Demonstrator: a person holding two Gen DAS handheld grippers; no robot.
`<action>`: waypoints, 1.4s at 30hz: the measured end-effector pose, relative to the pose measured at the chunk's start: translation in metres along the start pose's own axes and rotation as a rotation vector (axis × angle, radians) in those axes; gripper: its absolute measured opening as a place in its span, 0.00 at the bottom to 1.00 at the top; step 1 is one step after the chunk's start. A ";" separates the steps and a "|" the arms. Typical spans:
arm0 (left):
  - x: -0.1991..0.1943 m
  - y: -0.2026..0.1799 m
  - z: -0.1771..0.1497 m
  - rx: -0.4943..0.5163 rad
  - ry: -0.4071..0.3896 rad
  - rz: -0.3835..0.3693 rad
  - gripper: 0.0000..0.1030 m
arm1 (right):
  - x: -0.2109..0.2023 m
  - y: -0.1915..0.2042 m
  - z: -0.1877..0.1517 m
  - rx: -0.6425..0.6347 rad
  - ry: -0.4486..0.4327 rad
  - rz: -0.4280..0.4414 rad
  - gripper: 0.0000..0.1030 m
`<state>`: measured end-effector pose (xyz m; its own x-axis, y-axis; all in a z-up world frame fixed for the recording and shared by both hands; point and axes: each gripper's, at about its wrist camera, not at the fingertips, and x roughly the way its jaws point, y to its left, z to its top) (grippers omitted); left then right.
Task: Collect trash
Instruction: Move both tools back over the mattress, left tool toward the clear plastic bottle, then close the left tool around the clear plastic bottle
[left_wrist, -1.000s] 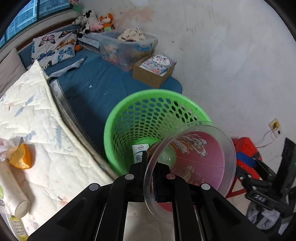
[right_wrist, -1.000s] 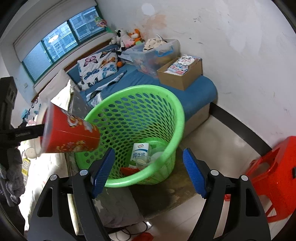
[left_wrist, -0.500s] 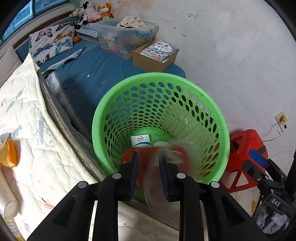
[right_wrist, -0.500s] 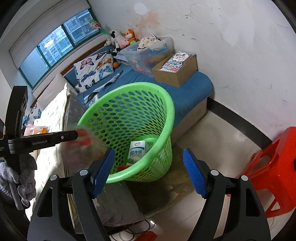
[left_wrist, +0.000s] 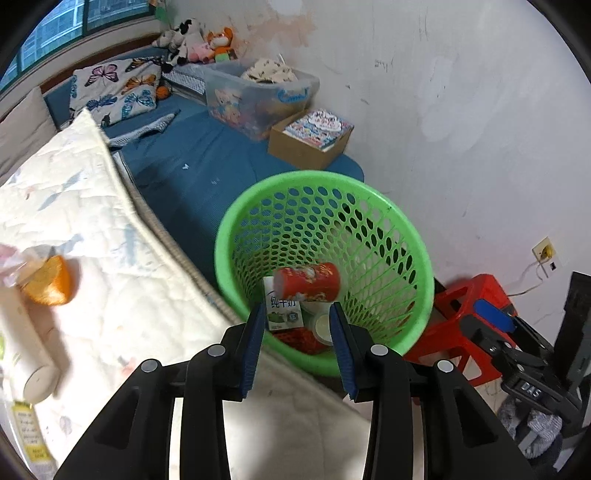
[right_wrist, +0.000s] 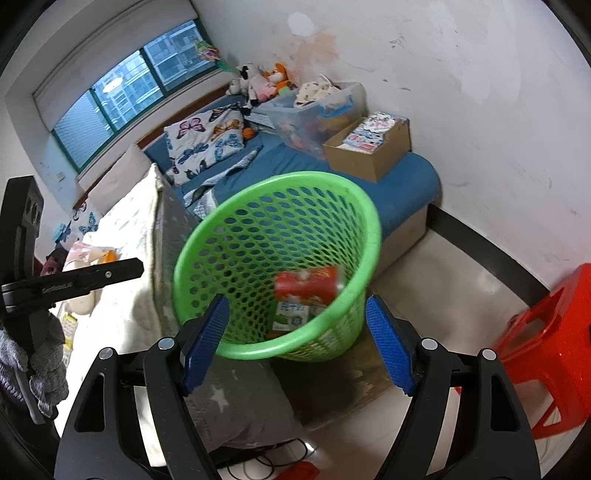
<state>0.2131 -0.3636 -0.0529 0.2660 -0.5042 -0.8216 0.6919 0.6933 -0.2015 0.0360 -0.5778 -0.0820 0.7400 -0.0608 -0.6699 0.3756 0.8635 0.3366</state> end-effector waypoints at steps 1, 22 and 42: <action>-0.006 0.002 -0.003 -0.003 -0.010 0.000 0.35 | -0.001 0.005 0.000 -0.009 0.000 0.007 0.75; -0.140 0.112 -0.096 -0.142 -0.212 0.233 0.53 | 0.013 0.123 -0.009 -0.214 0.036 0.152 0.77; -0.123 0.213 -0.119 -0.234 -0.088 0.390 0.72 | 0.034 0.202 -0.020 -0.347 0.087 0.239 0.77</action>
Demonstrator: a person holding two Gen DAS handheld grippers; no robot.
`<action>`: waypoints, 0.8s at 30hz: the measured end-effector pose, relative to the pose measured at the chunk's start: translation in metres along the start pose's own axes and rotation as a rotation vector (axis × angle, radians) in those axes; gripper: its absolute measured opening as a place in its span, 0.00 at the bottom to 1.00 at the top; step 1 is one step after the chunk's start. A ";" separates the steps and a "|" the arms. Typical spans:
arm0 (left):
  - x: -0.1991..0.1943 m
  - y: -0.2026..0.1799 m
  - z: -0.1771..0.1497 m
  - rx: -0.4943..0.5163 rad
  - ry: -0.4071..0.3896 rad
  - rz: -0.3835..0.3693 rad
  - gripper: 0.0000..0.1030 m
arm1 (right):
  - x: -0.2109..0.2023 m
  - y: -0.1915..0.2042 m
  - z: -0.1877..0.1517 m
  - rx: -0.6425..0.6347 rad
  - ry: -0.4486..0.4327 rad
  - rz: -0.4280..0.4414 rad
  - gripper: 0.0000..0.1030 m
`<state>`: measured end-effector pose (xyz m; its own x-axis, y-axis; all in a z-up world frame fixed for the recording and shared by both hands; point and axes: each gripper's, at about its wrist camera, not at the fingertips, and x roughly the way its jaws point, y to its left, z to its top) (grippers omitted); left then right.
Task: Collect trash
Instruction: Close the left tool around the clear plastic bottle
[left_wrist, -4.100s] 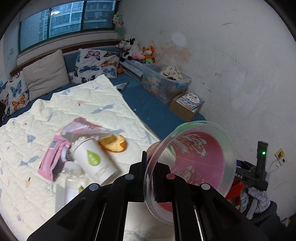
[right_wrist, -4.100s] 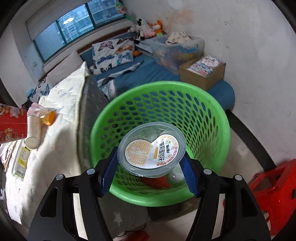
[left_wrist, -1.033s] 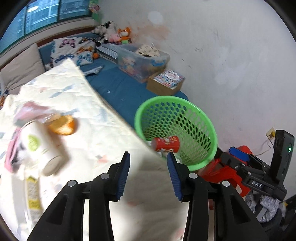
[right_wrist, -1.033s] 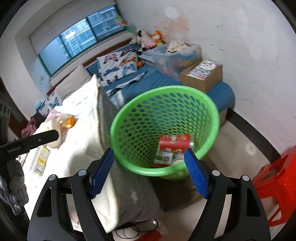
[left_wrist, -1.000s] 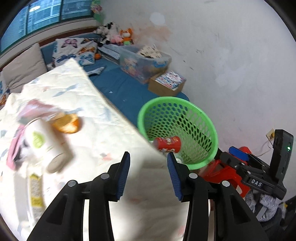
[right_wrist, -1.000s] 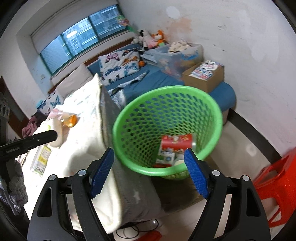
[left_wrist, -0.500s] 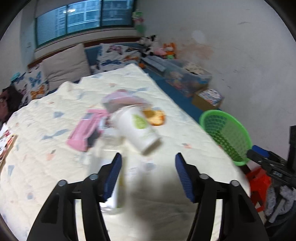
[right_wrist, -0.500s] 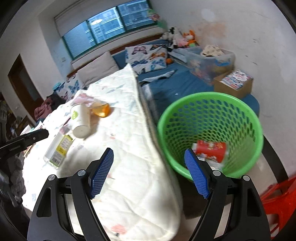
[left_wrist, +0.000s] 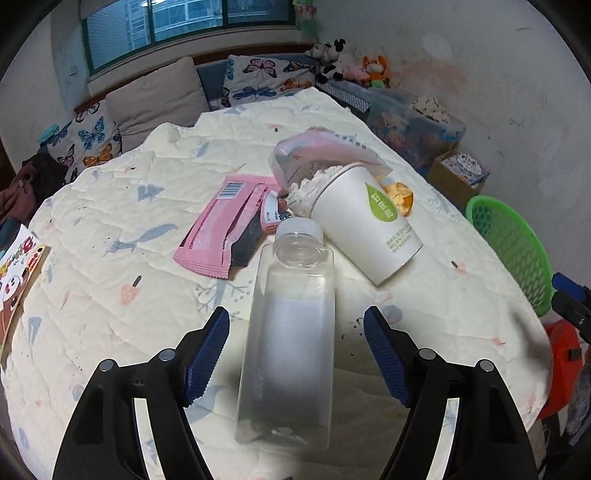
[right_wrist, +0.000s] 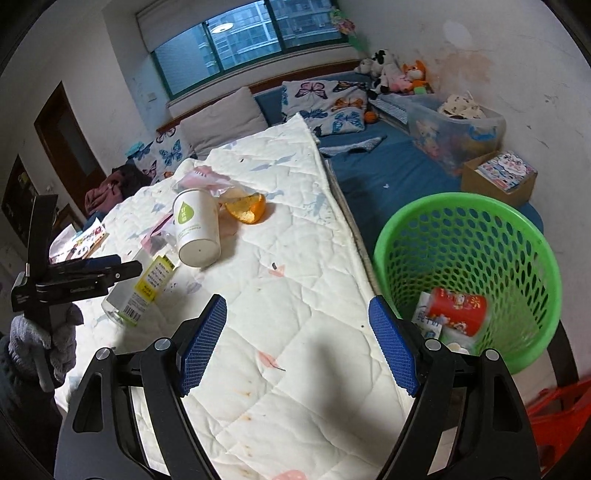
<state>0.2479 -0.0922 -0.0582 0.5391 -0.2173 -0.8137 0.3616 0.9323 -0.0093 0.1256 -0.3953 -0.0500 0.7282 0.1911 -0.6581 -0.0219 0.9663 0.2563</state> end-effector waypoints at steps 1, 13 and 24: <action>0.002 0.000 0.000 0.006 0.003 0.009 0.73 | 0.002 0.001 0.001 -0.002 0.003 0.003 0.77; 0.028 0.002 0.007 0.031 0.049 0.029 0.71 | 0.019 0.010 0.003 -0.022 0.029 0.015 0.77; 0.040 0.002 0.006 0.039 0.074 0.025 0.60 | 0.031 0.016 0.005 -0.034 0.049 0.022 0.77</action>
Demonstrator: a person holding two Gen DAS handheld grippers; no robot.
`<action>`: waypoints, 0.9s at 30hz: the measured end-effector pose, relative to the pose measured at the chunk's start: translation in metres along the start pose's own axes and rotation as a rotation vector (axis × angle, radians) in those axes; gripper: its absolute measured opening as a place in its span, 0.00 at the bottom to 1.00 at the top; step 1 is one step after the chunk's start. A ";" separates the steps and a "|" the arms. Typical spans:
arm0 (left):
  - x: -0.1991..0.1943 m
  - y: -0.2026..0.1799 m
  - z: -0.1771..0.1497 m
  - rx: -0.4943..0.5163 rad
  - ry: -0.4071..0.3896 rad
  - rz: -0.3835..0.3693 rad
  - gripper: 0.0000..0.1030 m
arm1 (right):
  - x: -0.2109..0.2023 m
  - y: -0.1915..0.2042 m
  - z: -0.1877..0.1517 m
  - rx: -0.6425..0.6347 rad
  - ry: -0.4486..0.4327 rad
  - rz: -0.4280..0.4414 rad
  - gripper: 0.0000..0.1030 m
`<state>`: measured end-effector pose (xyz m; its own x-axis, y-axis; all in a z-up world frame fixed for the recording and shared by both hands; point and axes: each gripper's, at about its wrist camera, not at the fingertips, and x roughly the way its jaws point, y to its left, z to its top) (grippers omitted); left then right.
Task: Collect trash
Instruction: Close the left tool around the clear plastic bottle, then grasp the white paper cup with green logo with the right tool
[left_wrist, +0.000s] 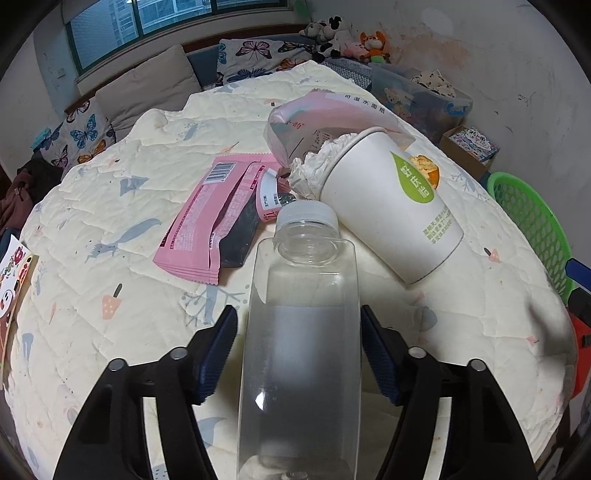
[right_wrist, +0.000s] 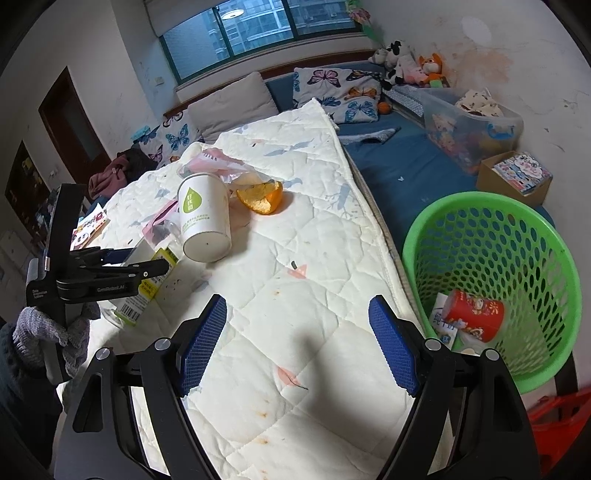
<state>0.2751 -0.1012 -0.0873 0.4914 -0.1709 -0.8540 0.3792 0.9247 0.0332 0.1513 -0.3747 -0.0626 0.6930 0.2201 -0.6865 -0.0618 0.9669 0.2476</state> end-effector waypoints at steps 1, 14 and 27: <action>0.000 0.000 0.000 -0.002 0.000 -0.005 0.57 | 0.001 0.000 0.000 -0.002 0.001 0.000 0.77; -0.013 0.003 -0.004 0.006 -0.032 -0.033 0.51 | 0.010 0.011 0.009 -0.021 0.012 0.016 0.77; -0.059 0.015 -0.012 -0.014 -0.105 -0.036 0.51 | 0.028 0.017 0.038 -0.040 0.016 0.042 0.77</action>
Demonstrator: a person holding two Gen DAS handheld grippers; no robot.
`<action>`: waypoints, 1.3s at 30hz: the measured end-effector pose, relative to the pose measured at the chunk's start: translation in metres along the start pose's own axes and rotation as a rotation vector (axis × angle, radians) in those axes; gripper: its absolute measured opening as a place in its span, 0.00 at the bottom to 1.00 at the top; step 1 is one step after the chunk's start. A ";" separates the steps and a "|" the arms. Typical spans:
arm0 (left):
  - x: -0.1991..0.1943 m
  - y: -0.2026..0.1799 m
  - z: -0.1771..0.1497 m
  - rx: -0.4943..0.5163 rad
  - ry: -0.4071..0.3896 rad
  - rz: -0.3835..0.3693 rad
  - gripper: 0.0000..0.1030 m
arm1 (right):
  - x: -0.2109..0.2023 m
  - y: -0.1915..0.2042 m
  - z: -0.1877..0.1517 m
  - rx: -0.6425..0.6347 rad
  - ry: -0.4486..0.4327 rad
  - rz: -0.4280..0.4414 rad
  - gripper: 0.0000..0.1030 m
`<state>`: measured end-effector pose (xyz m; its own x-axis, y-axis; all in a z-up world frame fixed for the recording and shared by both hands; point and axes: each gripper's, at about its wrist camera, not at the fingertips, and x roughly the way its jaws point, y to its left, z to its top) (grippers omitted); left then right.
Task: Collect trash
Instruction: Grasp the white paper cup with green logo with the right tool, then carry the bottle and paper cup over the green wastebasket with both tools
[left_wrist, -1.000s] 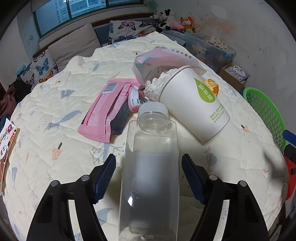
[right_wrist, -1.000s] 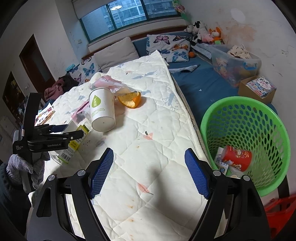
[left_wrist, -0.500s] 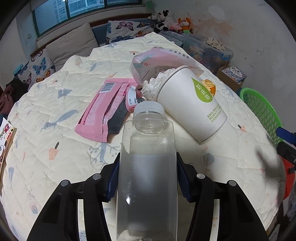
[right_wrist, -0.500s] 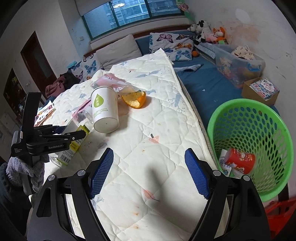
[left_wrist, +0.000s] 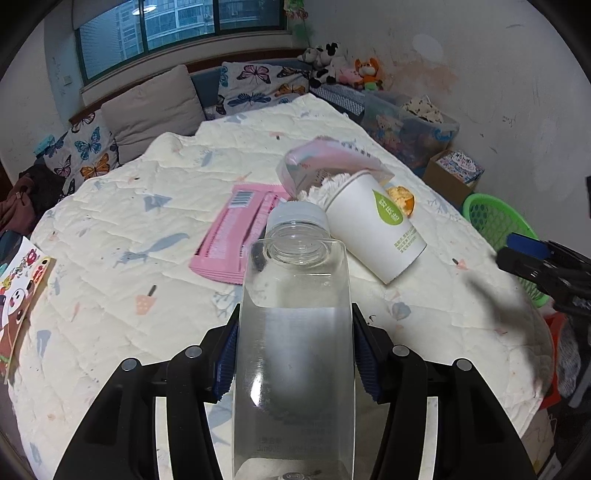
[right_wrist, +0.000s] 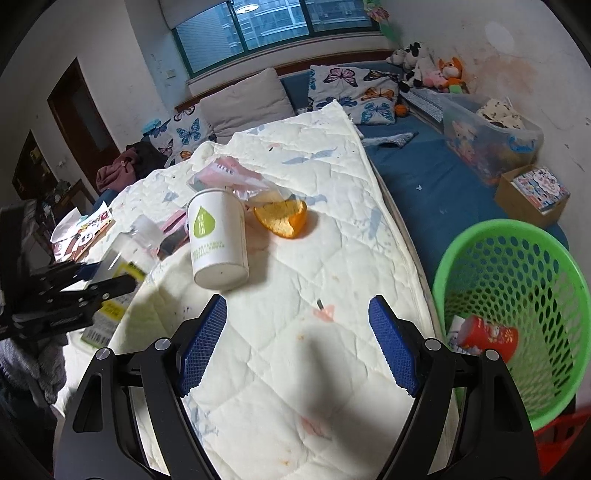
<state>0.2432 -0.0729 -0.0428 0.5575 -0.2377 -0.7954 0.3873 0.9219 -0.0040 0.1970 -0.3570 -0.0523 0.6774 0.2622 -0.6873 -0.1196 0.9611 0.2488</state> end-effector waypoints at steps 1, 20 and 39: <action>-0.004 0.001 0.000 -0.002 -0.006 0.001 0.51 | 0.002 0.001 0.003 -0.001 0.002 0.009 0.76; -0.041 0.028 -0.015 -0.043 -0.042 0.025 0.51 | 0.080 0.071 0.040 -0.140 0.091 0.091 0.73; -0.047 0.034 -0.018 -0.052 -0.048 0.024 0.51 | 0.109 0.083 0.040 -0.189 0.133 0.063 0.57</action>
<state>0.2173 -0.0254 -0.0165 0.6010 -0.2285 -0.7659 0.3353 0.9419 -0.0180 0.2900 -0.2522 -0.0798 0.5645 0.3196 -0.7611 -0.3010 0.9382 0.1707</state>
